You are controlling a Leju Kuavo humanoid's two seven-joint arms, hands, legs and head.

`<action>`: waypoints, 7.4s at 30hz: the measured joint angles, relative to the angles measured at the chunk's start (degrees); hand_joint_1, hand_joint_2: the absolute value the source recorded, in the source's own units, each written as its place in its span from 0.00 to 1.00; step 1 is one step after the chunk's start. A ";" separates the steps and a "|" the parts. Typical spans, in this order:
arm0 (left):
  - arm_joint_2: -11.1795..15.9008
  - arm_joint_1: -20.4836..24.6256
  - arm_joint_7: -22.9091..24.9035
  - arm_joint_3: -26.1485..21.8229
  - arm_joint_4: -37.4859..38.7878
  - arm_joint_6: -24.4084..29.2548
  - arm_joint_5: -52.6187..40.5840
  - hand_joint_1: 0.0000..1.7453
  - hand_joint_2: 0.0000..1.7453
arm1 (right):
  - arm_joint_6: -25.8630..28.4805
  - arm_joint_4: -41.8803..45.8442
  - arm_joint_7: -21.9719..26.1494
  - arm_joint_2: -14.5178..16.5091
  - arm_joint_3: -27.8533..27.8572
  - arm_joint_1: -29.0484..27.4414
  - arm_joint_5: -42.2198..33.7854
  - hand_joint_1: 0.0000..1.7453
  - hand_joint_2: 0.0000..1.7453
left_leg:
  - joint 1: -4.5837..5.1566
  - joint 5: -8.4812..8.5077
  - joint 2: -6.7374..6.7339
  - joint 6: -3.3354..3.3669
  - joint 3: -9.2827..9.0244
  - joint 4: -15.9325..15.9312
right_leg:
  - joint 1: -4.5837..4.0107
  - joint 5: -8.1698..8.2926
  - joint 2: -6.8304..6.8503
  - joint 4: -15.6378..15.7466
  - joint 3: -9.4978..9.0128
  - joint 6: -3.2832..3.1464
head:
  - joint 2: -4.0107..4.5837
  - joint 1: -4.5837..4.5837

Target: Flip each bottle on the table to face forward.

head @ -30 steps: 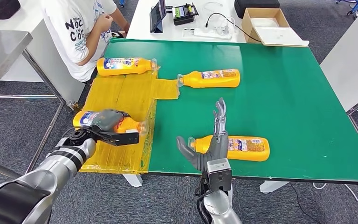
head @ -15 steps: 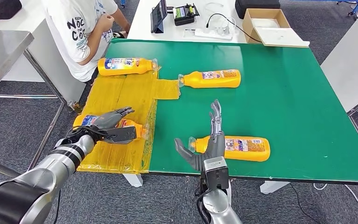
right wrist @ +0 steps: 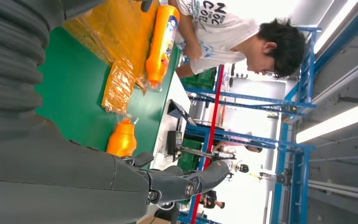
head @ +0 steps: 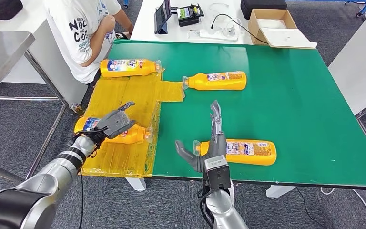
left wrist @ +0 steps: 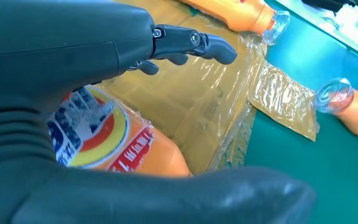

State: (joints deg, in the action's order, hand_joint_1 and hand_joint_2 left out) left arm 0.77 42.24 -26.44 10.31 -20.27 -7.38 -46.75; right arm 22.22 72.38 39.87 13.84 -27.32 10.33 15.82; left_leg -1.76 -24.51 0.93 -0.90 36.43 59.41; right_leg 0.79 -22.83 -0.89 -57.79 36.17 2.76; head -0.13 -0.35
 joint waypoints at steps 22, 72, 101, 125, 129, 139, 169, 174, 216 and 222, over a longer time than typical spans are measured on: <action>-11.23 -24.32 -11.74 -7.01 -43.54 32.52 41.66 0.00 1.00 | -2.63 -0.67 -10.59 -4.21 1.14 -2.56 10.09 0.00 1.00 | 0.09 -0.14 0.00 0.15 0.13 0.00 | 0.08 -0.05 0.01 0.14 0.09 0.02 | 0.00 0.01; -13.75 -35.40 -11.74 -5.93 -44.25 22.73 33.50 0.00 1.00 | -44.13 -22.20 -28.07 -40.02 -10.80 25.04 7.26 0.00 1.00 | 0.32 -0.10 0.26 0.43 0.20 0.05 | 0.30 -0.02 0.23 0.15 0.04 0.36 | 0.00 -0.03; -13.73 -34.18 -11.74 -5.24 -42.66 22.28 33.65 0.00 1.00 | -42.00 -7.46 -28.05 -51.29 -14.87 20.10 2.64 0.00 1.00 | 0.38 -0.11 0.26 0.45 0.20 0.06 | 0.37 -0.02 0.24 0.15 0.04 0.38 | 0.00 -0.04; -14.03 -33.93 -11.40 -4.16 -41.67 21.77 34.14 0.00 1.00 | -32.97 -19.52 -35.83 -43.05 -21.09 22.97 19.84 0.00 1.00 | 0.35 -0.10 0.22 0.44 0.11 0.05 | 0.33 -0.02 0.21 0.15 -0.01 0.37 | 0.00 -0.04; -14.32 -33.93 -11.45 -4.19 -41.36 21.47 34.50 0.00 1.00 | -31.68 -24.23 -36.82 -40.28 -21.57 24.95 23.00 0.00 1.00 | 0.35 -0.11 0.21 0.45 0.00 0.05 | 0.32 -0.02 0.21 0.16 -0.12 0.37 | 0.00 -0.03; -14.63 -33.93 -11.51 -4.47 -41.24 21.35 34.53 0.00 1.00 | -31.36 -28.06 -37.83 -37.45 -21.57 26.53 25.46 0.00 1.00 | 0.35 -0.12 0.15 0.46 -0.28 0.05 | 0.32 0.03 0.19 0.18 -0.34 0.40 | 0.00 -0.03; -15.24 -36.12 -7.07 -3.36 -45.37 15.01 38.09 0.00 1.00 | 1.95 -1.09 -22.82 -23.01 5.69 4.27 23.70 1.00 1.00 | 0.33 -0.10 0.26 0.45 0.12 0.03 | 0.31 -0.02 0.23 0.14 -0.02 0.43 | 0.00 -0.04; -15.26 -35.58 -5.28 -1.35 -46.74 11.87 41.69 0.00 1.00 | 8.31 6.43 -17.54 -16.56 12.00 0.53 20.47 1.00 1.00 | 0.36 -0.10 0.25 0.46 0.15 0.03 | 0.35 -0.03 0.23 0.15 0.02 0.43 | 0.00 -0.03; -10.62 -23.87 4.05 13.76 -38.41 -15.09 60.32 0.00 1.00 | 5.26 -35.12 -4.26 3.32 0.85 11.53 19.12 1.00 1.00 | 0.33 -0.06 0.24 0.44 0.20 0.02 | 0.33 -0.01 0.22 0.12 0.11 0.43 | 0.00 -0.02; -10.33 -23.37 4.24 14.15 -37.46 -15.13 60.25 0.00 1.00 | 5.60 -37.63 -4.60 4.00 -0.69 12.10 20.00 1.00 1.00 | 0.34 -0.06 0.23 0.44 0.21 0.02 | 0.34 -0.02 0.21 0.12 0.11 0.43 | 0.00 -0.02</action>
State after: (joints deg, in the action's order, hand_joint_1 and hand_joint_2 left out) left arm -9.56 18.87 -22.20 24.46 -57.73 -22.51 13.50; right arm 27.82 34.75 35.26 17.84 -28.01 22.44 35.83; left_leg -1.42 -24.58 1.16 -0.46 36.64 59.42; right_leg 1.13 -22.85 -0.68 -57.67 36.29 3.19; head -0.13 -0.37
